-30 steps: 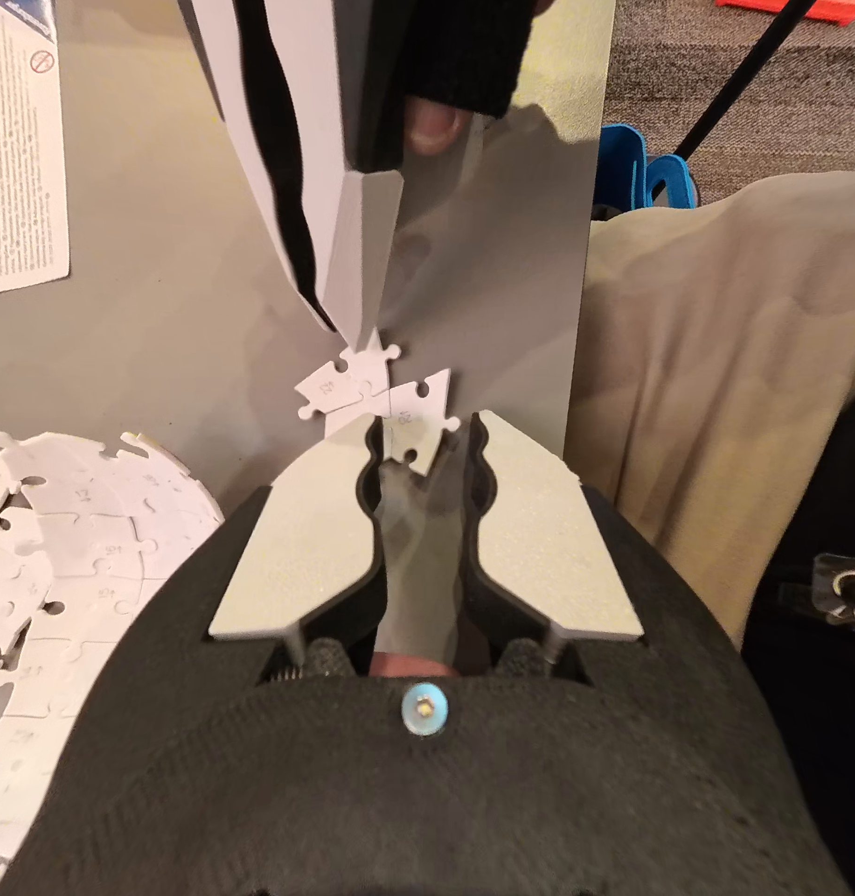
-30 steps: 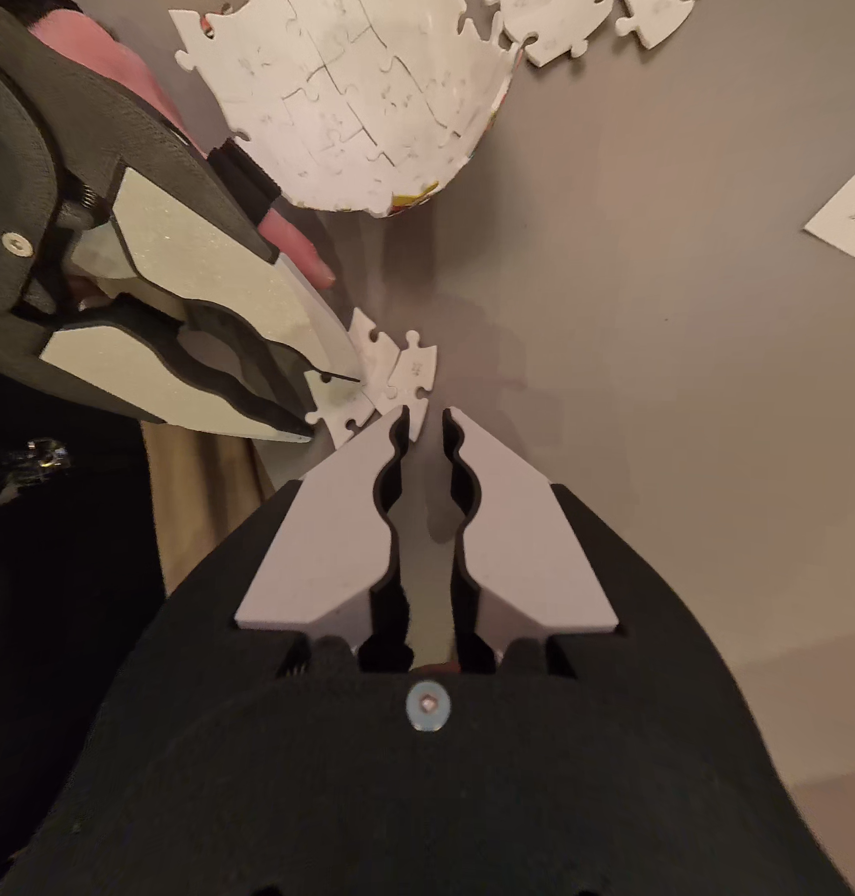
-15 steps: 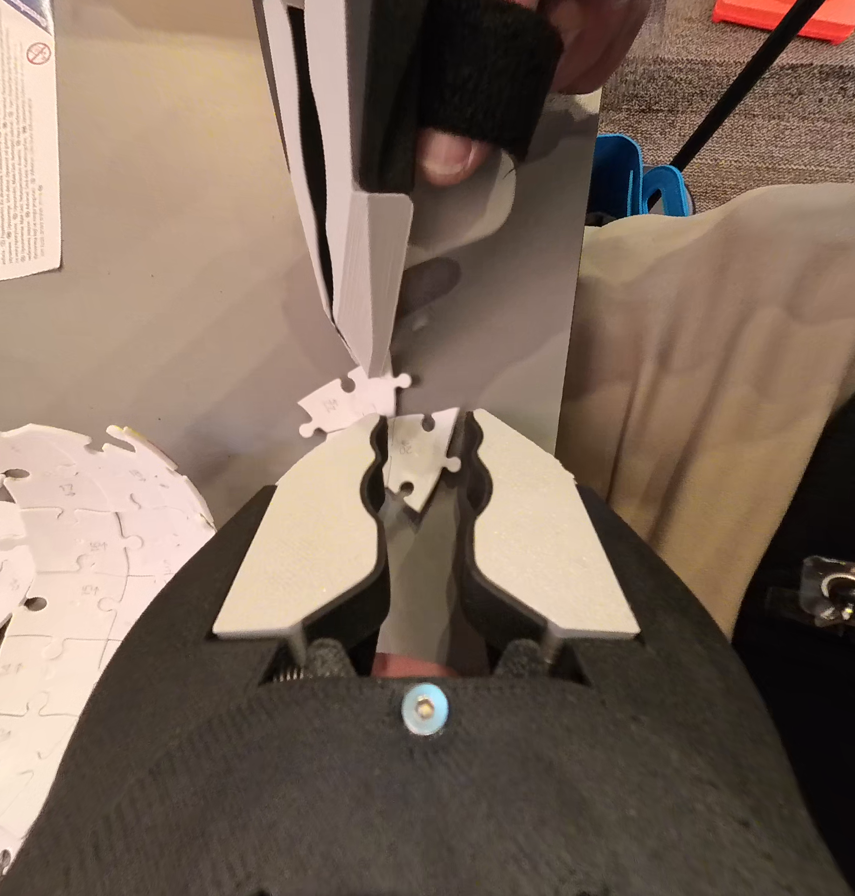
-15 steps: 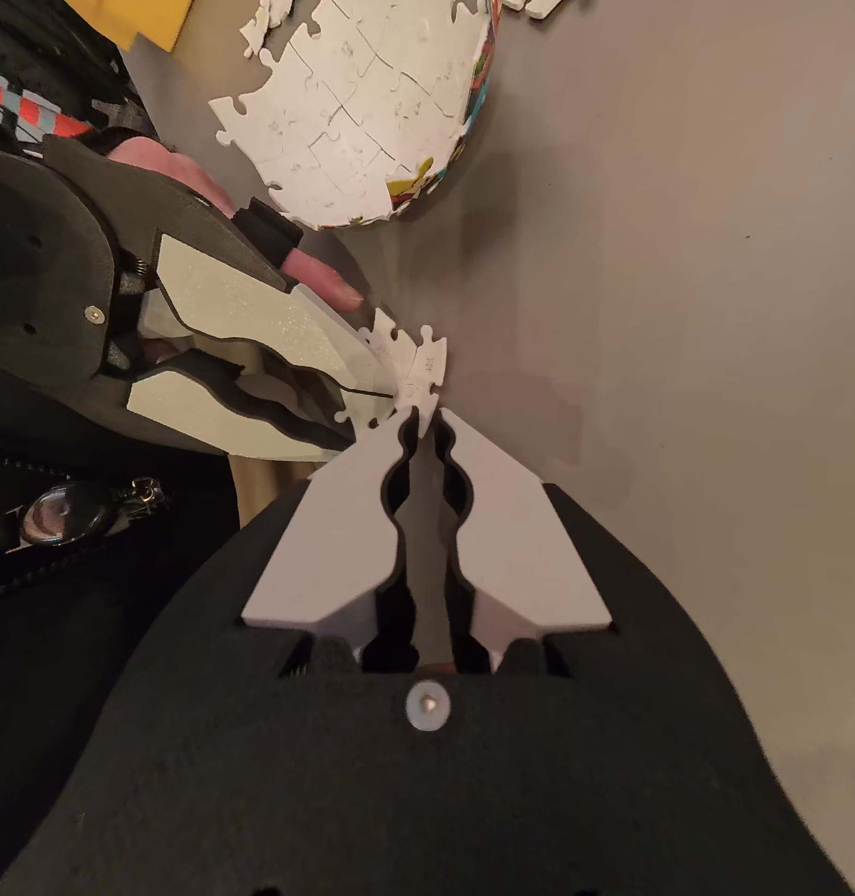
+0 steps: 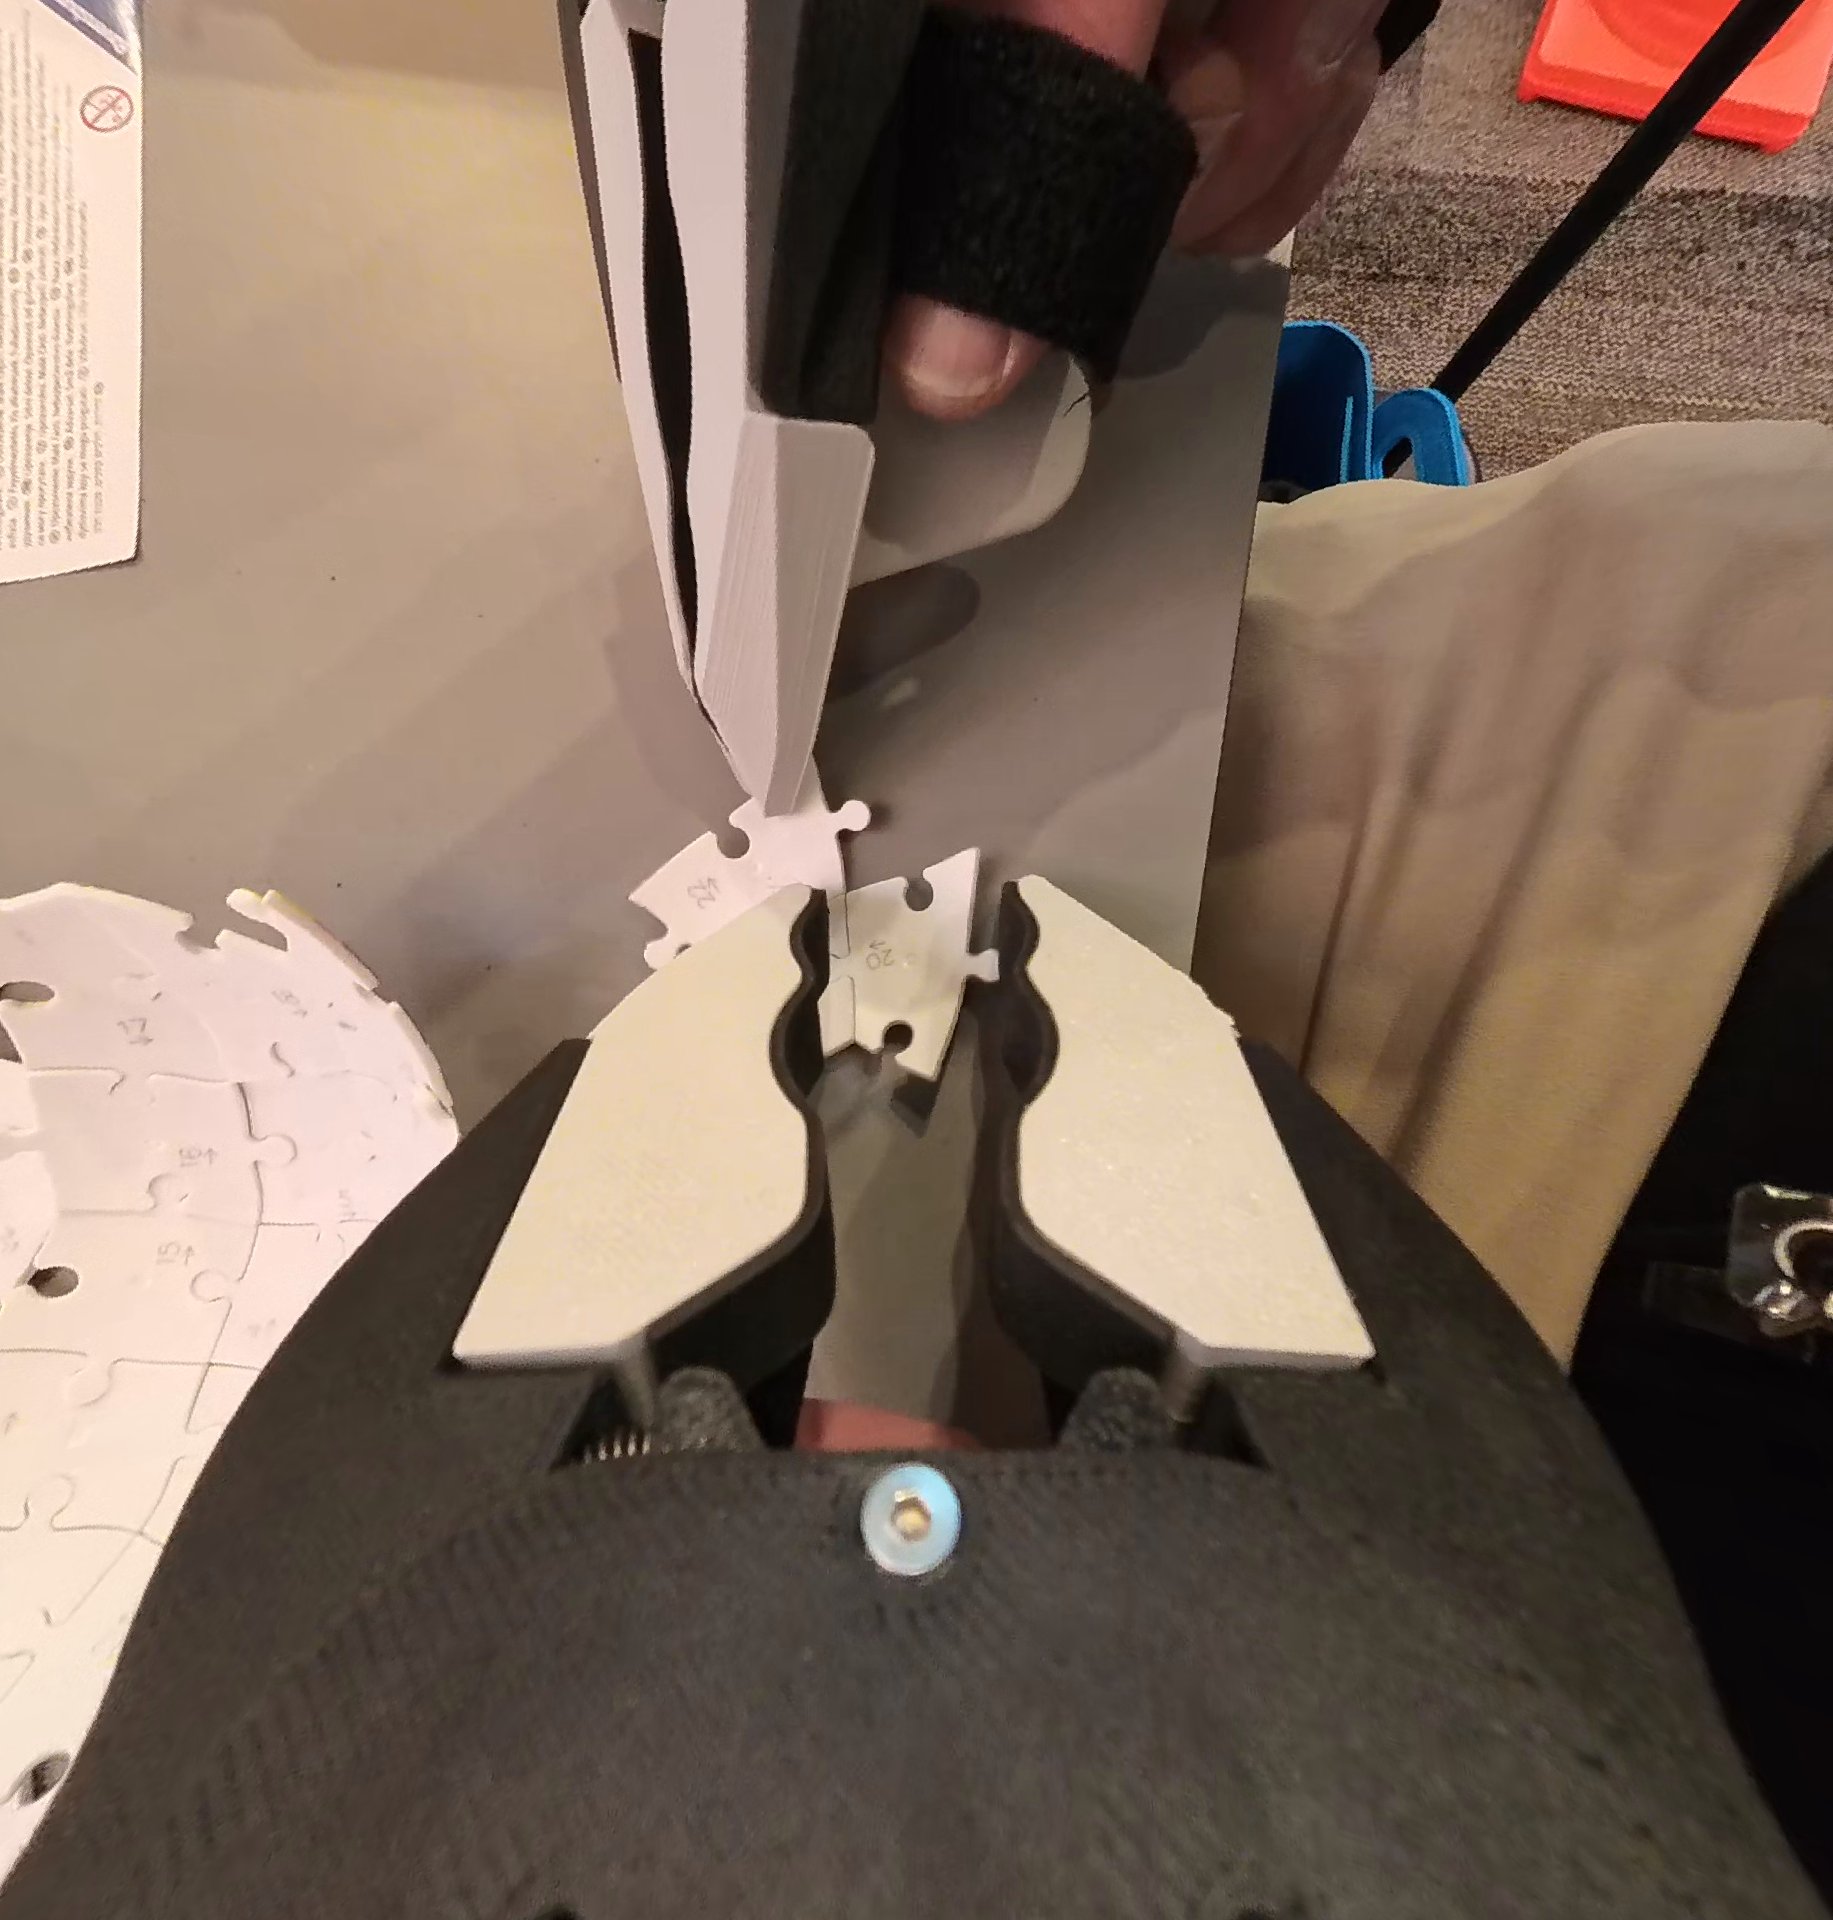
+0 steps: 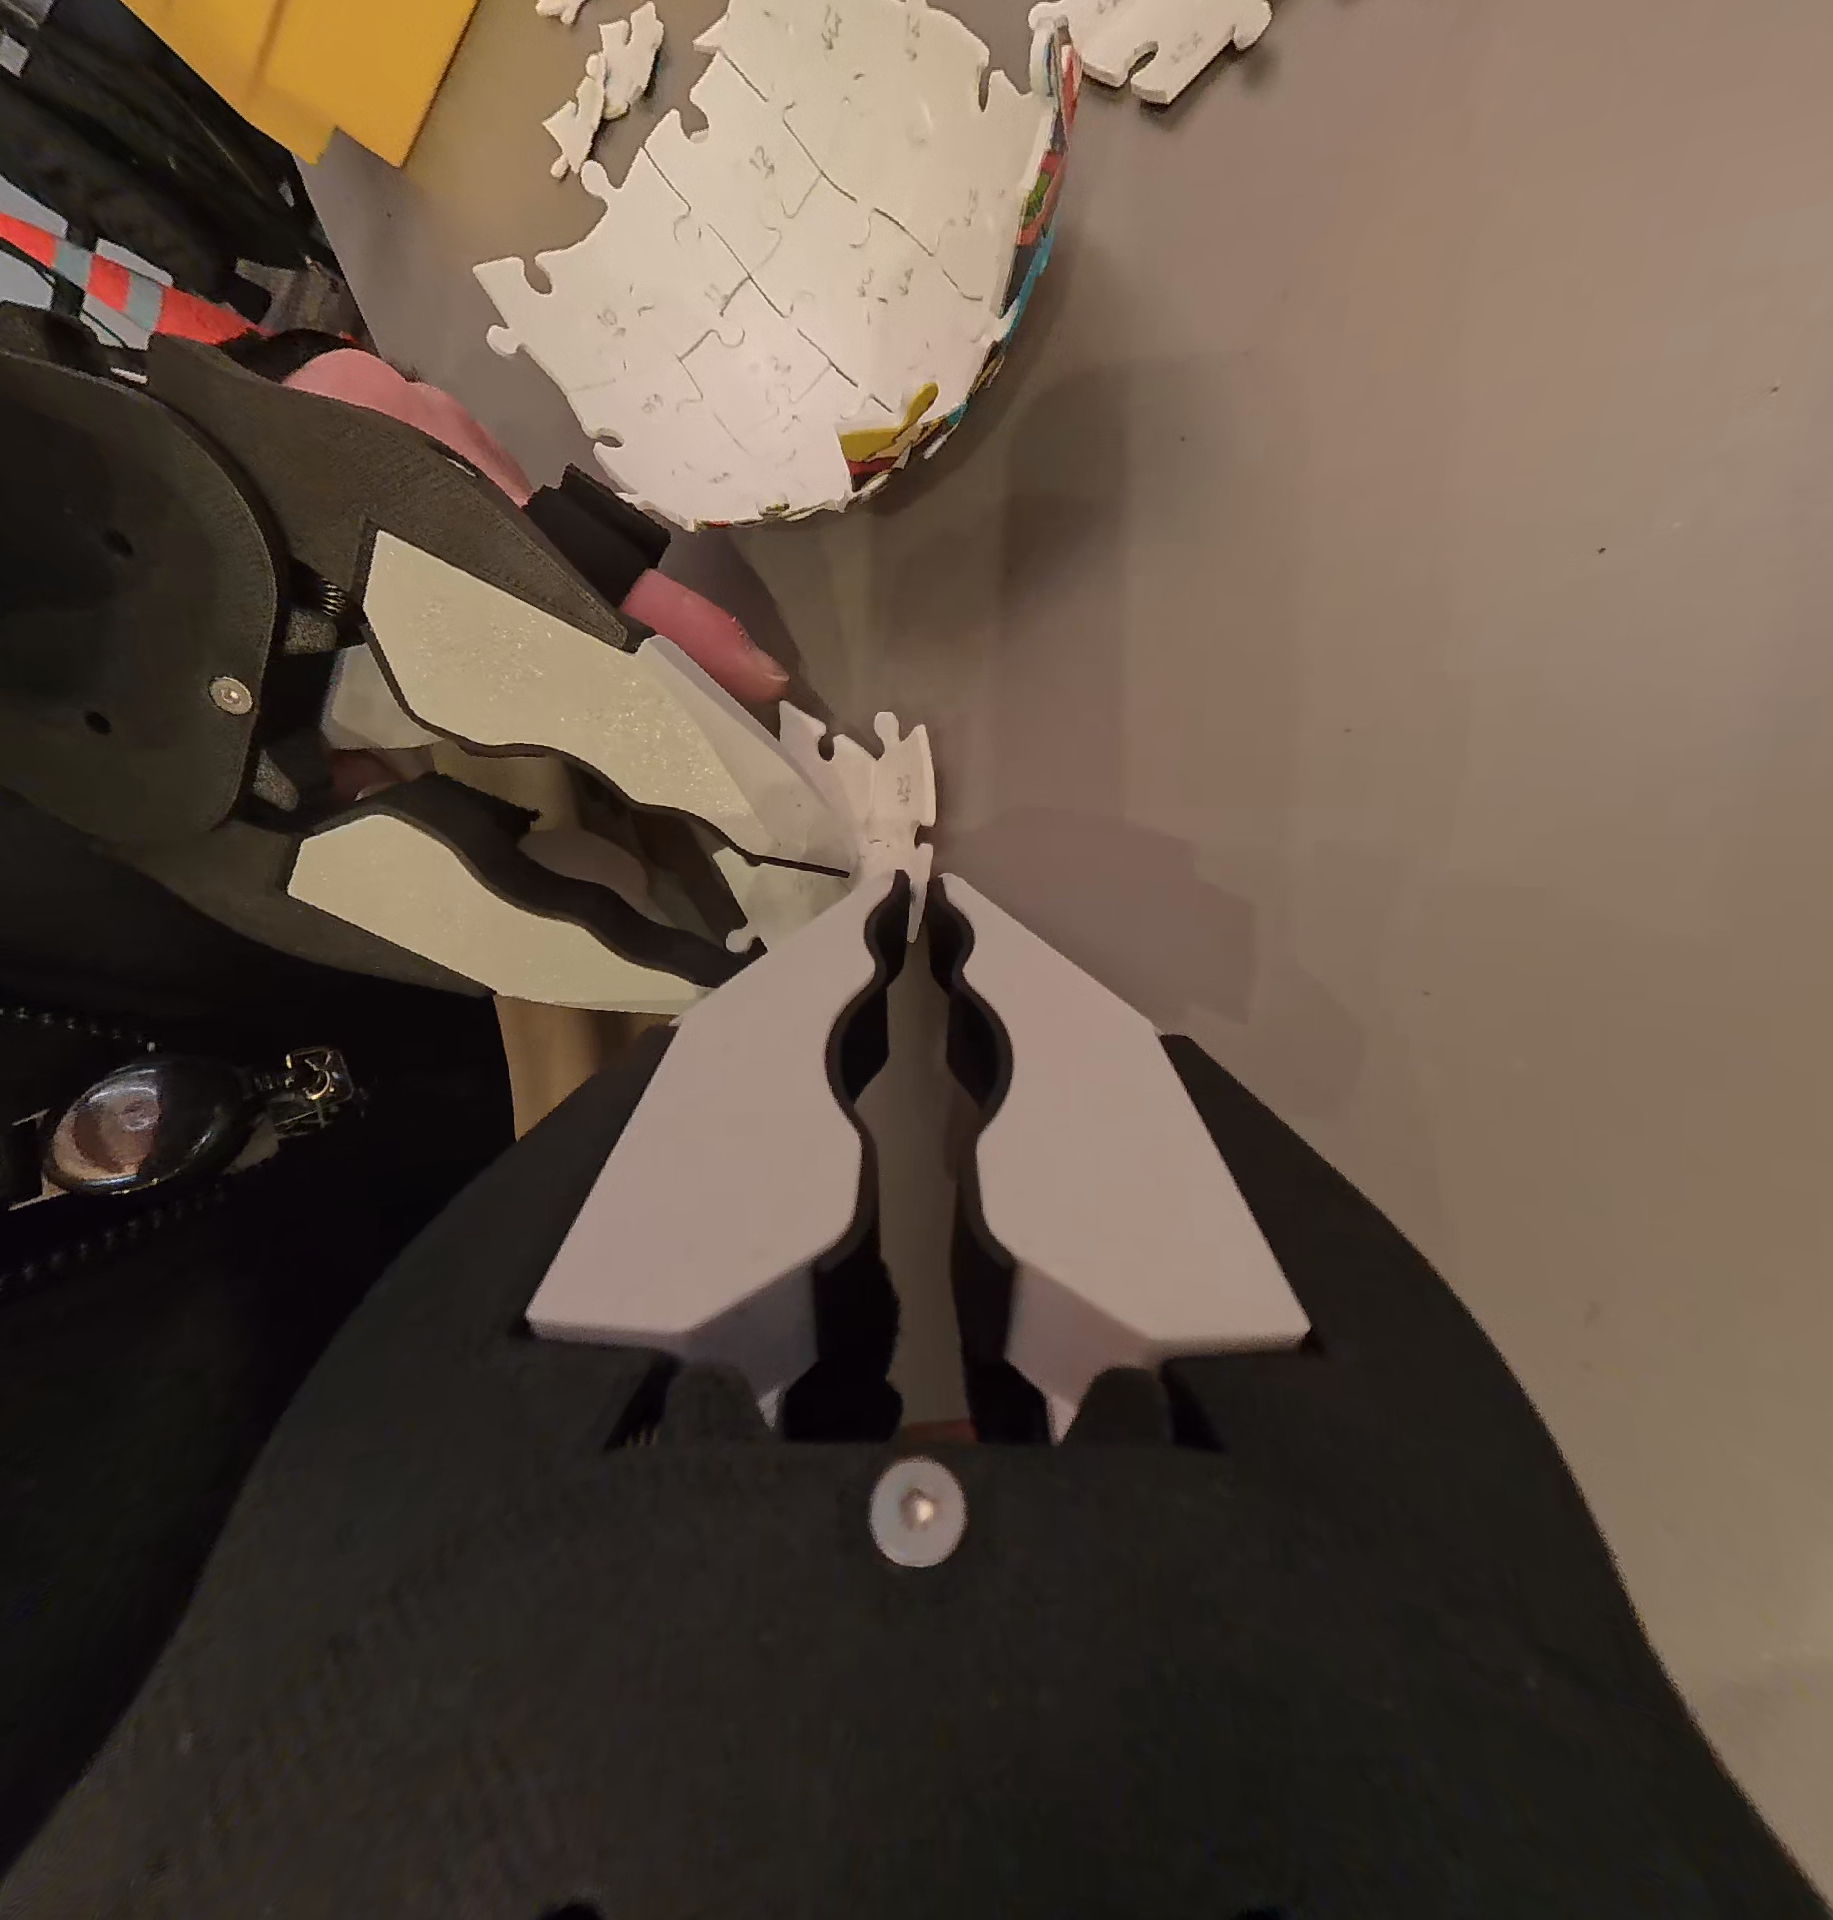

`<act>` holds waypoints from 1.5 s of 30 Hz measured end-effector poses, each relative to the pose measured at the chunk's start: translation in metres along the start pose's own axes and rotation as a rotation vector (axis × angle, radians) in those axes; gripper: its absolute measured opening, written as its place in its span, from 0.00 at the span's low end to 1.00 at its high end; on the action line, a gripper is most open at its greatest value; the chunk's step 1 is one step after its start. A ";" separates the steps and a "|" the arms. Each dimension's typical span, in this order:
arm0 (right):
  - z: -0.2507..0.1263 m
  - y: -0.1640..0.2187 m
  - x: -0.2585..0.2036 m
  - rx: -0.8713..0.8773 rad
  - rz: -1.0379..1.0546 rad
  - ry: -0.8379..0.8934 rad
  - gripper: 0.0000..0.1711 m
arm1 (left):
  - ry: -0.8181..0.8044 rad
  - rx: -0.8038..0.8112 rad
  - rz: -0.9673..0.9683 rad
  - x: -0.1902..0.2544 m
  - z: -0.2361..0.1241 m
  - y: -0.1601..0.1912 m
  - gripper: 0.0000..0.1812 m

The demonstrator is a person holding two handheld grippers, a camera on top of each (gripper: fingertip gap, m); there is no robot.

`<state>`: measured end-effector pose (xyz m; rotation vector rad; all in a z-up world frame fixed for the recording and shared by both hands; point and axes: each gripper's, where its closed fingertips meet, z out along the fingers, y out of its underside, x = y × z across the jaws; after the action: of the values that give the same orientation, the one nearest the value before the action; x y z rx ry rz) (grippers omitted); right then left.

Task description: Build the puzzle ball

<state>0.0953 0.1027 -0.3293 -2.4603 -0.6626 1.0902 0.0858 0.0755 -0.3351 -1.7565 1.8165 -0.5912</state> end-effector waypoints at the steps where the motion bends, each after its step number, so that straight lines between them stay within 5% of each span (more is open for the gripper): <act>1: 0.000 0.000 0.000 0.001 0.000 -0.002 0.01 | 0.001 -0.001 0.005 0.000 0.000 0.000 0.17; 22: -0.002 -0.002 0.000 0.023 0.007 -0.017 0.09 | -0.039 0.013 -0.013 0.002 -0.024 0.013 0.20; 45: -0.017 -0.058 0.001 0.111 -0.106 0.101 0.14 | -0.307 0.061 -0.124 -0.051 -0.110 0.045 0.21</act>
<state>0.0928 0.1487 -0.2898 -2.3408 -0.6744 0.9307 -0.0200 0.1225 -0.2768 -1.8159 1.4752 -0.3931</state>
